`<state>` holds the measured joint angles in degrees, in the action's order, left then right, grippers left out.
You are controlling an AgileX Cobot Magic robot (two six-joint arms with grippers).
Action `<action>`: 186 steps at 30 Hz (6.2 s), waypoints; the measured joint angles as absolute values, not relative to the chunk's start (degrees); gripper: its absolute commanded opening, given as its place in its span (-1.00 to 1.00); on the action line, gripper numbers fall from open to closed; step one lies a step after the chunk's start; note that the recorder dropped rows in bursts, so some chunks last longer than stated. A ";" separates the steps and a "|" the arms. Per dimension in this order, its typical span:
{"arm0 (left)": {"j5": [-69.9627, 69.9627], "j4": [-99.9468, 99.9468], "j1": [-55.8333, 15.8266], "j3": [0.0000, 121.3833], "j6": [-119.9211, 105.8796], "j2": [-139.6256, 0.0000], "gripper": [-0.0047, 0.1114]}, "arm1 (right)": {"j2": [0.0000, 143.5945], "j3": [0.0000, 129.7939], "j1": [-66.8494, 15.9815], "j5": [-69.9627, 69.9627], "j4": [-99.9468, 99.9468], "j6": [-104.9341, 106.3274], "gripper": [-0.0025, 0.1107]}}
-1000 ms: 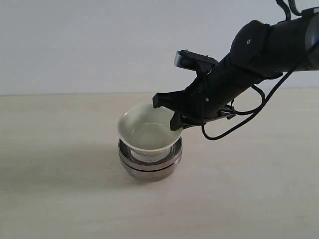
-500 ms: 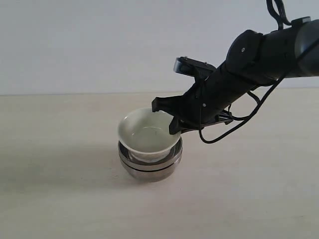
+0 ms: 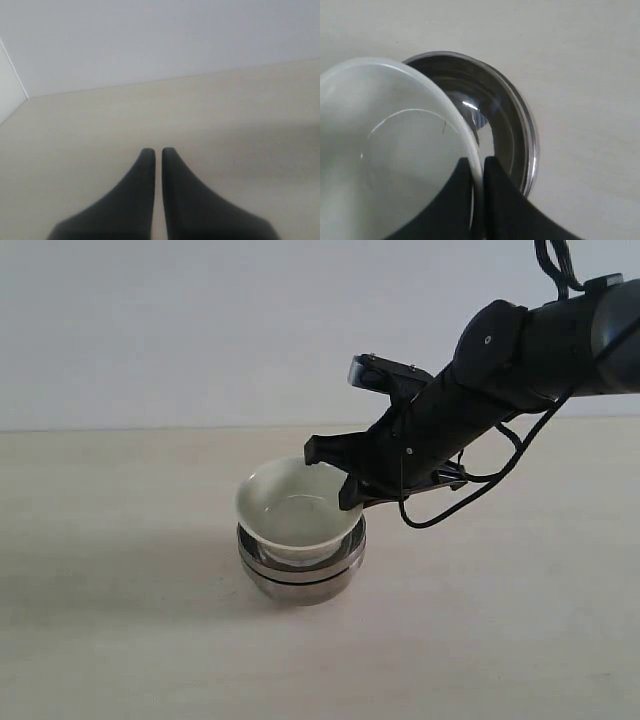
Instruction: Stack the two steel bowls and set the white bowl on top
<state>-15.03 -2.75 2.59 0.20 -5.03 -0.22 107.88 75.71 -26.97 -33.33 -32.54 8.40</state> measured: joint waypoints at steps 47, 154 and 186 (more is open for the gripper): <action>-15.03 -2.75 2.59 0.20 -5.03 -0.22 -0.85 | 107.88 75.84 -26.97 -37.47 -28.21 9.38 -0.13; -15.03 -2.75 2.59 0.20 -5.03 -0.22 -0.85 | 33.49 20.63 -26.14 -15.75 -22.86 -4.66 -0.96; -15.03 -2.75 2.59 0.20 -5.03 -0.22 -0.85 | 1.02 0.30 -11.82 -1.95 -20.47 9.10 -0.96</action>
<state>-15.03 -2.75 2.59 0.20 -5.03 -0.22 1.02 0.30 -11.82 -1.95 -20.47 9.10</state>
